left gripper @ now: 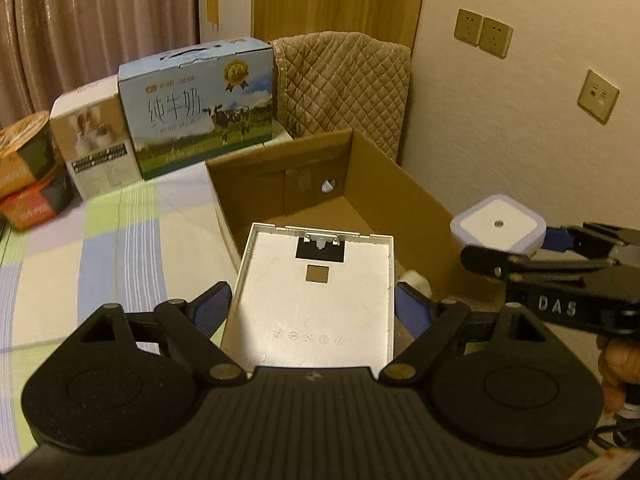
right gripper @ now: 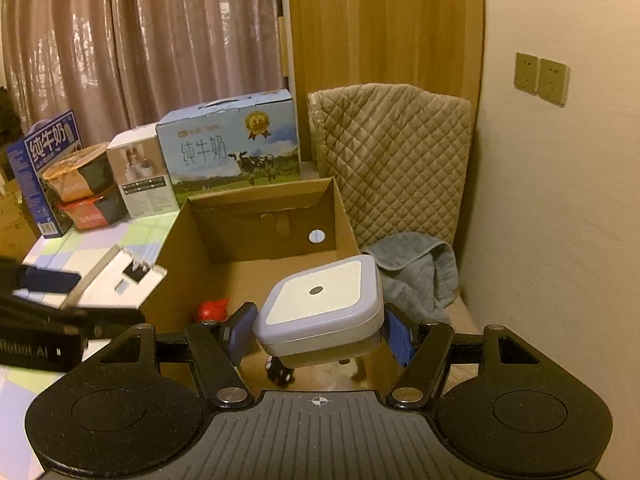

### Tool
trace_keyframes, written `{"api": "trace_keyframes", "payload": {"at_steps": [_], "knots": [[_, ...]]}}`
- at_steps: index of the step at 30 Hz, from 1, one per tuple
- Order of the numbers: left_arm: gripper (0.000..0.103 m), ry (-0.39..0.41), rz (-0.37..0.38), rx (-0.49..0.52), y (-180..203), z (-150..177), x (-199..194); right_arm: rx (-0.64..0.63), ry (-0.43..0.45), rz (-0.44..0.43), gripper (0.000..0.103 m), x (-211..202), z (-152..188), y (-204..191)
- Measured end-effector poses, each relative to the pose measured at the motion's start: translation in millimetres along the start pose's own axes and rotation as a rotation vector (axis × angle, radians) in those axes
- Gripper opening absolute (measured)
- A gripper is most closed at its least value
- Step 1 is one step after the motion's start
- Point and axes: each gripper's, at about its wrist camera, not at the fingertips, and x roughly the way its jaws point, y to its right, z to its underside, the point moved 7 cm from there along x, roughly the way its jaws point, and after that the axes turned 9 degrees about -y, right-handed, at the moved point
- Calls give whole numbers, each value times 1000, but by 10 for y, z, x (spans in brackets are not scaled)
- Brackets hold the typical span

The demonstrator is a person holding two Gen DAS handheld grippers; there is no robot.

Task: Organize rigid objects
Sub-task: 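Carry the panel with the left gripper while the right carries the plug to the cardboard box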

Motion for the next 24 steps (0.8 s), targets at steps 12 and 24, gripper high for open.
{"api": "trace_keyframes", "payload": {"at_steps": [12, 24], "knots": [[84, -25, -11, 34, -136, -598, 511, -44, -66, -22, 64, 589, -267, 2], [85, -55, -20, 55, -201, -681, 822, -76, -93, -33, 64, 879, -302, -98]]}}
